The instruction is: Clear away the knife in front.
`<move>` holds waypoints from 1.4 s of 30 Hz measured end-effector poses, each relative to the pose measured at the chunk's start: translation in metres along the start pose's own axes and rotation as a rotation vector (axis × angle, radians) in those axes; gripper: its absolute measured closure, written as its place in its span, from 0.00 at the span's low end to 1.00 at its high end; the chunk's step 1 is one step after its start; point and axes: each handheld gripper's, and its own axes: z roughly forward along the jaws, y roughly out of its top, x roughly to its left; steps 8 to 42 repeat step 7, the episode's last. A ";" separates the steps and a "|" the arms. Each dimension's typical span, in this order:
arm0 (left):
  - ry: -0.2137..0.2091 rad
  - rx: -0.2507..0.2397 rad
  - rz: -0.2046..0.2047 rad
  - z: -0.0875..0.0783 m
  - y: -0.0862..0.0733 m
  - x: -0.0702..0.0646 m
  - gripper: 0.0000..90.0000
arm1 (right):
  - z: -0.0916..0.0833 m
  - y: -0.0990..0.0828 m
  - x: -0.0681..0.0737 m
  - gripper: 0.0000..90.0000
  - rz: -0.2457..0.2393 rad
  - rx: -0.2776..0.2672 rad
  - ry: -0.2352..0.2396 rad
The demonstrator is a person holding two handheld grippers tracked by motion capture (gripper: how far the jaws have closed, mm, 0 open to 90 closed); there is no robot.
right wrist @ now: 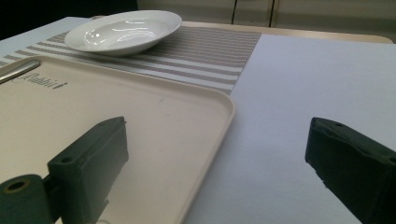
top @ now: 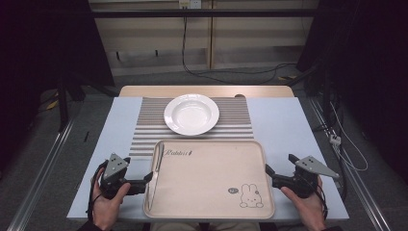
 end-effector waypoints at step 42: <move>0.028 0.003 -0.025 -0.004 -0.002 0.005 0.06 | 0.000 0.000 0.001 0.06 0.000 0.001 -0.001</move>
